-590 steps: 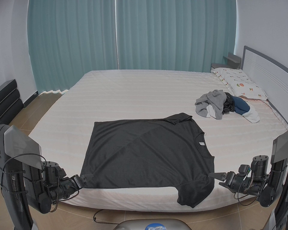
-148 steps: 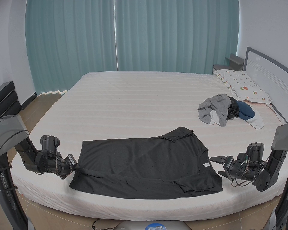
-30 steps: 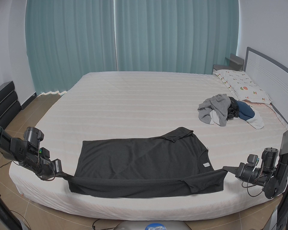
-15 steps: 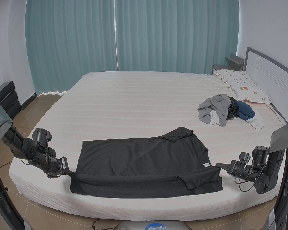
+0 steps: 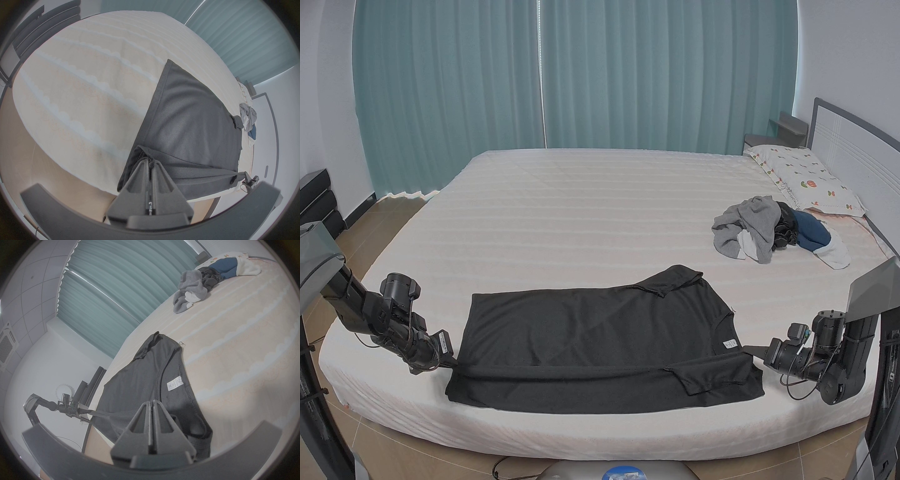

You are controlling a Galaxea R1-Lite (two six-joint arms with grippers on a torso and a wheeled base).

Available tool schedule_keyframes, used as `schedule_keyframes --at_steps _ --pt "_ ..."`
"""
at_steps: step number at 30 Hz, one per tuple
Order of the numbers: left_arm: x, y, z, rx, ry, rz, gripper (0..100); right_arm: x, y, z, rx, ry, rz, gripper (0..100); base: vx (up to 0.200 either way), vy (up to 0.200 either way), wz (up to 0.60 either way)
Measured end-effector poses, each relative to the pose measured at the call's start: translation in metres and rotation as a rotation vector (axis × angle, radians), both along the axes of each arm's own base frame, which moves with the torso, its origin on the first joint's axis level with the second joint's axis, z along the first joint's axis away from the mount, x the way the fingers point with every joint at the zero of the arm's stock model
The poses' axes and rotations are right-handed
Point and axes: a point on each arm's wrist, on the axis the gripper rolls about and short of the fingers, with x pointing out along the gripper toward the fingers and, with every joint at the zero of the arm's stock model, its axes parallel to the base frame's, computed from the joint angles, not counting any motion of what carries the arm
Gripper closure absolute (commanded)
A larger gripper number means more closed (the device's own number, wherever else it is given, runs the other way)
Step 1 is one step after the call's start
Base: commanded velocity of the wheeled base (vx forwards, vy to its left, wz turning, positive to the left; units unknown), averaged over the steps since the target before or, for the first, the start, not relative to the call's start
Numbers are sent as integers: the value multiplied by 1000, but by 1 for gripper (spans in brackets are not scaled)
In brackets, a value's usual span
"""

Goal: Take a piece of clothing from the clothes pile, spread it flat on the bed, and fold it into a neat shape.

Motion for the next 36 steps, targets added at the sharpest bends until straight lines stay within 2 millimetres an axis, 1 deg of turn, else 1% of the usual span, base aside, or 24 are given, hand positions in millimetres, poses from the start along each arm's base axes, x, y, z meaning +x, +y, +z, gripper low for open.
schedule_keyframes --at_steps 1,2,7,12,18,27,34,36 --pt "1 -1 -1 -2 -3 2 100 1 0 -2 0 2 1 100 0 0 0" --pt "2 -1 -1 -3 -2 3 0 2 0 -3 0 3 1 0 0 0 0" --pt "3 -3 -5 -6 8 4 0 3 0 -10 1 19 1 0 0 0 0" --pt "4 -3 -6 -12 13 14 0 3 0 -10 7 24 1 0 0 0 0" --pt "6 -2 -2 -40 10 73 0 -3 0 2 34 23 -5 0 0 0 0" --pt "0 0 8 -61 -2 120 0 -16 1 20 160 98 -72 0 0 0 0" --pt "-2 2 14 -111 -12 126 0 -24 1 23 169 117 -79 0 0 200 0" --pt "-3 2 15 -115 -12 127 0 -25 2 23 170 121 -79 0 0 0 0"
